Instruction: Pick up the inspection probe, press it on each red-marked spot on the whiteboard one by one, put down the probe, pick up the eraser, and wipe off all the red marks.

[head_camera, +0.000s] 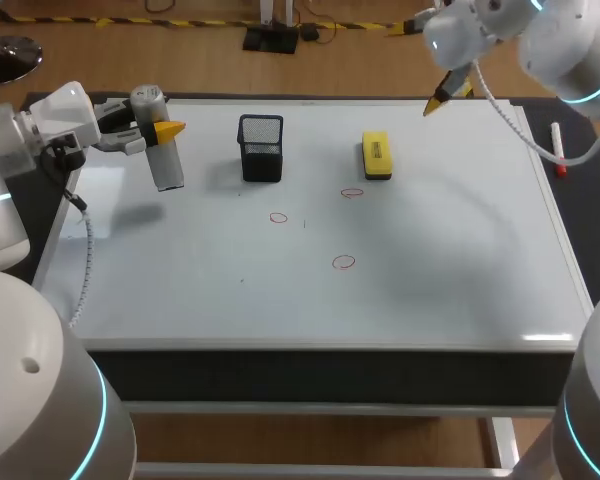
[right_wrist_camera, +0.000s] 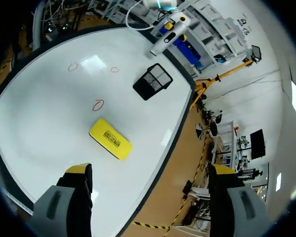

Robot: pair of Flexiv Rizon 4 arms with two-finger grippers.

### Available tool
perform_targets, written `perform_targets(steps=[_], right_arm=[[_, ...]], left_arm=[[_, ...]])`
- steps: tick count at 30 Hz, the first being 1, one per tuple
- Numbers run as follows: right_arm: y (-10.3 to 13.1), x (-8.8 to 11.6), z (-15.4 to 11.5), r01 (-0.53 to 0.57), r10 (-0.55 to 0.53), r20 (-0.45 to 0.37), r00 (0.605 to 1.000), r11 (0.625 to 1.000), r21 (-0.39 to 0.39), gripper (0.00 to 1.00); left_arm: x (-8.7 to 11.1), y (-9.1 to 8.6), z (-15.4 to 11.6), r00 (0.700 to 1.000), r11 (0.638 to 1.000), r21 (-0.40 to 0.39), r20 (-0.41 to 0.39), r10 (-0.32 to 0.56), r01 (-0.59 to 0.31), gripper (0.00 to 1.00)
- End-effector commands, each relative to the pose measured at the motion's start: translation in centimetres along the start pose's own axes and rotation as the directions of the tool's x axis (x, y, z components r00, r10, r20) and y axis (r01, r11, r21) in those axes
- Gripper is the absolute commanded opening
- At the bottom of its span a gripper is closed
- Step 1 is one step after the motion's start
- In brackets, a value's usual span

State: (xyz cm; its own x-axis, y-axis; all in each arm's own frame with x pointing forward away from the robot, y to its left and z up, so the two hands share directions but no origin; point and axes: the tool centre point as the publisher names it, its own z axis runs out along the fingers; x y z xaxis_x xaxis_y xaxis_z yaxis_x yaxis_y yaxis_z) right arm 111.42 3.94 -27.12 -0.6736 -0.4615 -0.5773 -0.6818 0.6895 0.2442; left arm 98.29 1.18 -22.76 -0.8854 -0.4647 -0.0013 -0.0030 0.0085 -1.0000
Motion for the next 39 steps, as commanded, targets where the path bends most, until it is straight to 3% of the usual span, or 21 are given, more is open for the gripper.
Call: perform_targets(steps=[1,5,8,10,15,18,26,29,39], right_arm=[[0.0,-0.4,-0.2,0.533,-0.439,-0.538,0.720,0.846,0.022,1.00],[1.3,-0.5,1.8,0.688,-0.616,-0.564,0.550,0.717,-0.111,1.00],[2.1,0.0,3.0,0.749,-0.690,-0.572,0.444,0.636,-0.186,1.00],[2.2,0.4,3.6,0.757,-0.698,-0.585,0.412,0.620,-0.207,1.00],[2.5,1.7,4.9,0.791,-0.751,-0.591,0.296,0.539,-0.289,1.00],[2.5,2.3,5.5,0.807,-0.774,-0.581,0.252,0.499,-0.315,1.00],[2.6,4.1,6.9,0.820,-0.811,-0.562,0.163,0.428,-0.380,1.00],[2.5,4.7,7.6,0.818,-0.814,-0.560,0.155,0.423,-0.389,1.00],[2.1,6.1,9.3,0.757,-0.808,-0.542,0.231,0.499,-0.422,1.00]], left_arm=[[0.0,0.1,0.0,1.000,1.000,0.005,0.001,0.003,-0.003,0.00],[0.0,0.1,0.0,1.000,1.000,0.005,0.001,0.003,-0.003,0.00],[0.0,0.1,0.0,1.000,1.000,0.005,0.001,0.003,-0.003,0.00],[0.0,0.1,0.0,1.000,1.000,0.005,0.001,0.003,-0.003,0.00],[0.0,0.1,0.0,1.000,1.000,0.005,0.001,0.003,-0.003,0.00],[0.0,0.1,0.0,1.000,1.000,0.005,0.001,0.003,-0.003,0.00],[0.0,0.1,0.0,1.000,1.000,0.005,0.001,0.003,-0.003,0.00],[0.0,0.1,0.0,1.000,1.000,0.005,0.001,0.003,-0.003,0.00],[0.0,0.1,0.0,1.000,1.000,0.005,0.001,0.003,-0.003,0.00]])
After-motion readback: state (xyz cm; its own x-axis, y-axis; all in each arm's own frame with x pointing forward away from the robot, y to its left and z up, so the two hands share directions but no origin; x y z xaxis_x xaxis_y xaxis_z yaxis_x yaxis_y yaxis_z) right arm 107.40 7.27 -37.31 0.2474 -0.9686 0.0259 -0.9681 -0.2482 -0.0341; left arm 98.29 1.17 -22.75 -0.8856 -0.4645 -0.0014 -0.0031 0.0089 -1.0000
